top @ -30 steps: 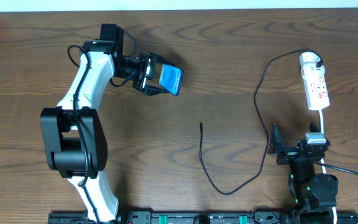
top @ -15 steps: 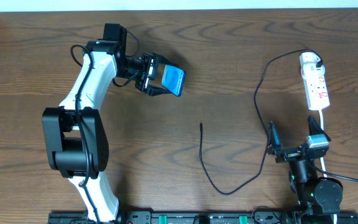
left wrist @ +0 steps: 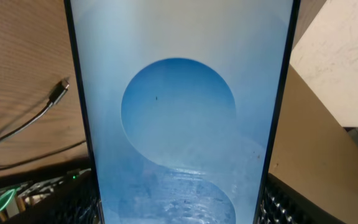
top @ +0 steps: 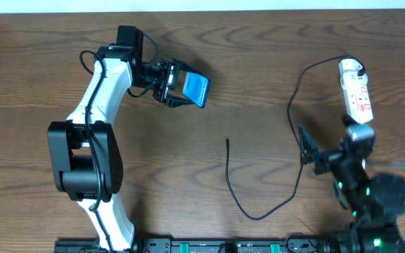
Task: Plug charger to phone and switch on socket
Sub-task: 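Lift the right gripper and swing it toward the held phone, then close the right gripper on the phone's edge beside the left gripper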
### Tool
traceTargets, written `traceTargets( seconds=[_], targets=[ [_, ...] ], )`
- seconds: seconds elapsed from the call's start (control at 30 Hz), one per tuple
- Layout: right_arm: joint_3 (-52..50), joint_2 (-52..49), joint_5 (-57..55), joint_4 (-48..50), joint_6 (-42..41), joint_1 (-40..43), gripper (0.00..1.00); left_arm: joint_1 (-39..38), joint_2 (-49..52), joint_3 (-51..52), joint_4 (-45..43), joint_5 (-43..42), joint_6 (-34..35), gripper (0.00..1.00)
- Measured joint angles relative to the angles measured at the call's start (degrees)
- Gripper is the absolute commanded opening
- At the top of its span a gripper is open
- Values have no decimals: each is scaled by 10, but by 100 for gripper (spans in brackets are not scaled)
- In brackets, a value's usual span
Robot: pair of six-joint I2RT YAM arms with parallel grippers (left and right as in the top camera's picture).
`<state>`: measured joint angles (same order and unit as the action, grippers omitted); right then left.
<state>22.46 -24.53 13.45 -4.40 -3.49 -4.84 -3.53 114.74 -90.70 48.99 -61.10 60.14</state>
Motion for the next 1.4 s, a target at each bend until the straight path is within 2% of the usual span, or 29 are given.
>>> traceTargets(
  seconds=[0.1,0.23,0.37,0.57,0.67,0.97,1.23,1.4],
  targets=[
    [80,-105,54,-45,-2,0,99,0,0,0,0,3,0,7],
    [214,-261,128,-174,-22,0,99,0,0,0,0,20,0,7],
    [318,-394,216,-252,-38,0,99,0,0,0,0,29,0,7],
    [363,-533,377,-209,-87,-1,99,-2,0,0,0,49,4,8],
    [363,-583,415,-160,-127,-6,99,-8,0,0,0,65,10,7],
    [363,-671,450,-96,-195,-63,99,-32,0,0,-7,119,28,7],
    [363,-679,421,-66,-209,-124,97,-34,0,0,-7,179,48,7],
    [363,-679,408,-43,-245,-131,95,-34,0,0,-16,197,59,7]
  ],
)
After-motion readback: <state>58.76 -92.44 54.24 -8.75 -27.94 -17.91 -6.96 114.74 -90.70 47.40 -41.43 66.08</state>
